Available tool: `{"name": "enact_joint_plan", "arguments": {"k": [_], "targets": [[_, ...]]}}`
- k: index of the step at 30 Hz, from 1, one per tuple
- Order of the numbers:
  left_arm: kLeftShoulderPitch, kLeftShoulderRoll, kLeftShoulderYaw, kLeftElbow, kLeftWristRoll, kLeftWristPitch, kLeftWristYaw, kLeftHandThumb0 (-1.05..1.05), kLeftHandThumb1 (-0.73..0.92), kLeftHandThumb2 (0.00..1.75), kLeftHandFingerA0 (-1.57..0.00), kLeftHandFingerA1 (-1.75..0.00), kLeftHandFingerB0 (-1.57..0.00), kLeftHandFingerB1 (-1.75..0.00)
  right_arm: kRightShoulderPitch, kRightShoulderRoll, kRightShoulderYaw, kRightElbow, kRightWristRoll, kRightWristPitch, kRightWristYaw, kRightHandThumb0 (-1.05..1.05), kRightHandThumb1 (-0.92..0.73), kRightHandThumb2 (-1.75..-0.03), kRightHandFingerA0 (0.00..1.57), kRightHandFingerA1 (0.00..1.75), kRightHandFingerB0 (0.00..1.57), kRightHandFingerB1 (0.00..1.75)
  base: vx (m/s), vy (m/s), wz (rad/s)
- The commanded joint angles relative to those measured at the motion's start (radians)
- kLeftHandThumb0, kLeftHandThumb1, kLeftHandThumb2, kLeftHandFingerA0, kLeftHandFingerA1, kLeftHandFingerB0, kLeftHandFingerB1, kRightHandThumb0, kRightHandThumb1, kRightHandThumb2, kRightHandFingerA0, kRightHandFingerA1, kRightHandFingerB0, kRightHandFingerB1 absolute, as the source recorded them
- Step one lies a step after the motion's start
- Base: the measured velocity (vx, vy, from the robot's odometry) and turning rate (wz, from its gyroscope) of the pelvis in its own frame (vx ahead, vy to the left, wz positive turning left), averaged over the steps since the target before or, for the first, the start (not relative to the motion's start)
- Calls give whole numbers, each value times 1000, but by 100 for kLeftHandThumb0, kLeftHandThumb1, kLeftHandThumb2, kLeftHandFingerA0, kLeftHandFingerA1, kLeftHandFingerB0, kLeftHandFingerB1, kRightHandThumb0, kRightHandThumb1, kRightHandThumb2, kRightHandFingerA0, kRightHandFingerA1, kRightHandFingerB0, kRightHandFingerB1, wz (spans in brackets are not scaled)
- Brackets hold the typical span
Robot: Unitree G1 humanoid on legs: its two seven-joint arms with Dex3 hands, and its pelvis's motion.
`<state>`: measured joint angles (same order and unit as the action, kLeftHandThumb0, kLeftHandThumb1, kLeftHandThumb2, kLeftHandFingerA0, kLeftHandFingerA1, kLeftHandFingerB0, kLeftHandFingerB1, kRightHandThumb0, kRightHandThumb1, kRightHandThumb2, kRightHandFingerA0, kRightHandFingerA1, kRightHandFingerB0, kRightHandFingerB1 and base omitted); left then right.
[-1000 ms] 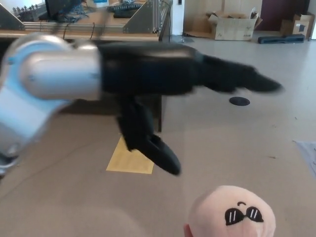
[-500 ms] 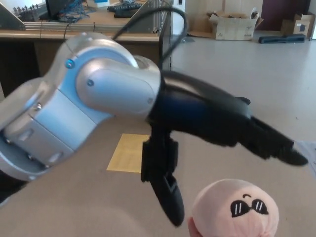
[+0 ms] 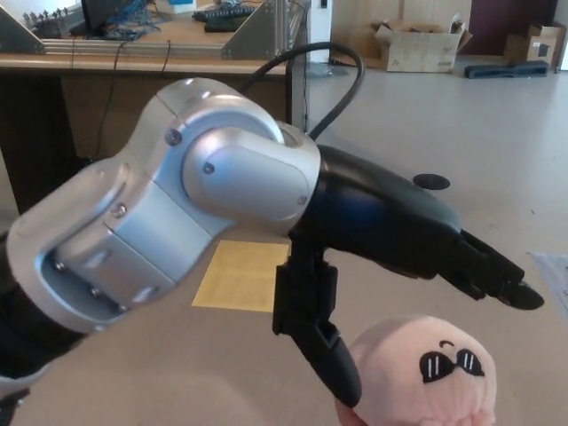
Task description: The robot extends its left hand to pick up an emotional support dumpling from the palm of a person and brings its hand down by its side. Then it extends its arm again to hand the dumpling back to the person.
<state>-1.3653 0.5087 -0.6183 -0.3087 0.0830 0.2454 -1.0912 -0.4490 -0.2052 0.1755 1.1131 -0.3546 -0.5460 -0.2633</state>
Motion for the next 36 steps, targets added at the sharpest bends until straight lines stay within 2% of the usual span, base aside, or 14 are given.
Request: {"name": "enact_joint_plan", "arguments": {"k": [1,5,17,18,20,21,23,28,29,36], "targets": [[42,-14,-1,27,138,-108,71,-76,41,89,0,-6,0,0,-17,-24,1,-9,-7,52,6,-29,-62,-57,73,49,63,45,0,0,0],[57,-20,5,47,179,-135,79,-77,42,89,0,-2,0,0,-22,-19,0,-6,-2,88,17,-26,-60,-58,79,52,70,49,0,0,0],[90,-36,8,65,221,-133,32,-81,44,90,0,0,0,0,-13,-19,7,-25,-1,104,27,-28,-61,-58,77,50,70,47,0,0,0],[91,-37,3,59,226,-125,23,-101,45,69,0,0,0,0,-10,-18,7,-27,-1,104,26,-28,-61,-58,77,50,70,47,0,0,0],[95,-39,2,54,232,-119,14,-101,45,69,0,0,0,0,-7,-17,8,-29,-2,104,26,-28,-61,-58,77,50,70,47,0,0,0],[91,-39,-10,43,238,-113,-6,-98,53,57,0,0,0,0,-5,-18,9,-31,-2,105,26,-28,-61,-58,77,50,70,47,0,0,0],[91,-41,-17,37,246,-114,-18,-102,53,63,0,0,0,0,-9,-19,9,-32,-3,107,27,-28,-61,-58,77,50,70,47,0,0,0],[95,-48,-18,34,257,-118,-34,-102,54,61,0,0,0,0,-9,-19,9,-34,-2,109,28,-28,-61,-58,77,50,70,47,0,0,0],[99,-58,-24,34,250,-100,-46,-101,55,98,0,0,0,0,-9,-20,9,-35,-2,109,28,-28,-61,-58,77,50,70,47,0,0,0],[119,-81,-23,24,262,-79,-59,-105,57,100,0,-1,0,0,-9,-20,9,-37,-2,110,29,-28,-61,-58,77,50,70,47,0,0,0]]}}
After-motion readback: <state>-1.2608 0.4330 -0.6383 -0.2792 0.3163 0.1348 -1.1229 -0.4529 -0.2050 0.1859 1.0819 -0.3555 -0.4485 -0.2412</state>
